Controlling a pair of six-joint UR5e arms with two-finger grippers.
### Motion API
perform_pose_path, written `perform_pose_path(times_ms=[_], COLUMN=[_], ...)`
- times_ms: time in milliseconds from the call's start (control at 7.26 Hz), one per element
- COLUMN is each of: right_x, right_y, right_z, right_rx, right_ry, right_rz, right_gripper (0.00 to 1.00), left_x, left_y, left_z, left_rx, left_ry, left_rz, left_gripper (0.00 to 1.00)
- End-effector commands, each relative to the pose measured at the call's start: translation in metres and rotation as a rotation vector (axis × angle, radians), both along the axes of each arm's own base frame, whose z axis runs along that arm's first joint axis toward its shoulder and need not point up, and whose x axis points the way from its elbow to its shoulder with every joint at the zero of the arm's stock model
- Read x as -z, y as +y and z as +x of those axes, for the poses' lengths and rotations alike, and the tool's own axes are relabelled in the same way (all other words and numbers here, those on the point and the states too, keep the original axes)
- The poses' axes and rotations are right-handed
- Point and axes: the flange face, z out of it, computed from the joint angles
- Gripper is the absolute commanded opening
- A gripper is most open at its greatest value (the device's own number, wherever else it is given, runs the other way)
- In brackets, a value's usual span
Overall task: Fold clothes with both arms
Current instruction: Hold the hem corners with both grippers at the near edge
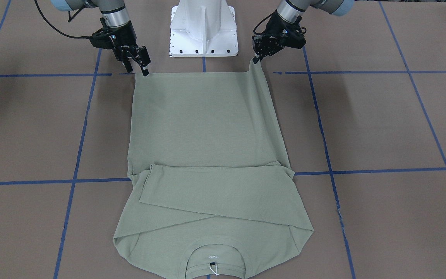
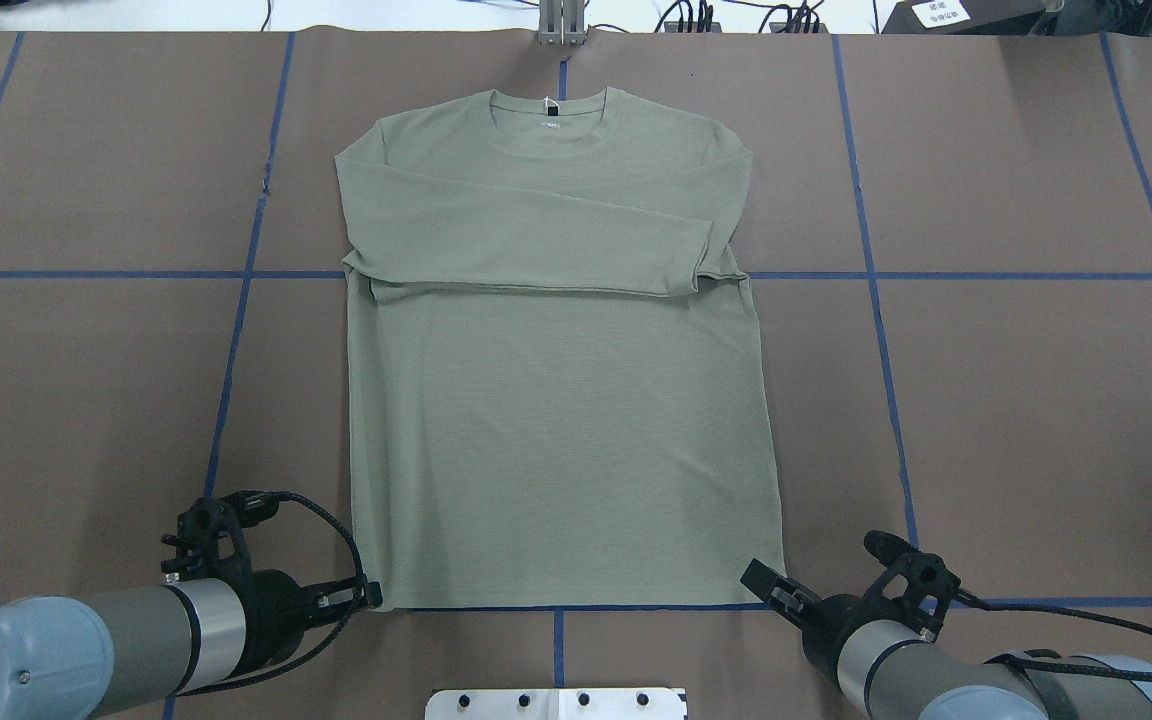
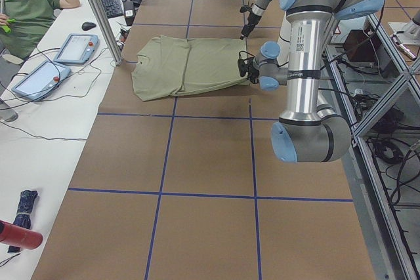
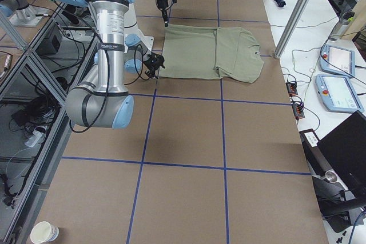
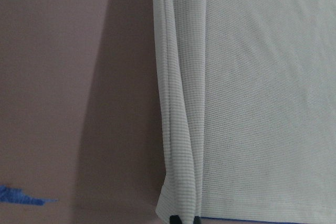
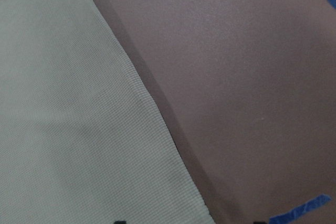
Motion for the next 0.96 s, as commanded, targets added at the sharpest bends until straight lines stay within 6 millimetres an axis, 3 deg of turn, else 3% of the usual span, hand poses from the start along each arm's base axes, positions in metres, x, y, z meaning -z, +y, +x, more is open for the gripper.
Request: perform_pose_path(times_ms=[0, 413, 551, 826], right_x=[0.0003, 0.0025, 0.0024, 0.0022], right_y=[0.0006, 0.0005, 0.0006, 0.0000], right_z=[-0.0019, -0.0042, -0.0042, -0.0034], right_rx=[0.001, -0.001, 0.000, 0.001], right_ry=[-0.001, -0.006, -0.006, -0.004], right_rz=[0.000, 0.000, -0.001, -0.001], right_gripper=[0.76, 0.46, 0.26, 0.00], left_x=[0.0008, 0.0008, 0.0008, 0.0016], left_y=[0.0000, 0.0000, 0.0000, -0.0001], left_z=[0.0002, 0.0002, 0.0002, -0.0003], left_rx=[0.000, 0.000, 0.000, 0.001], left_ry=[0.002, 0.002, 0.002, 0.004], left_rz=[0.000, 0.000, 0.000, 0.001], left_gripper=[0.00, 0.00, 0.00, 0.00])
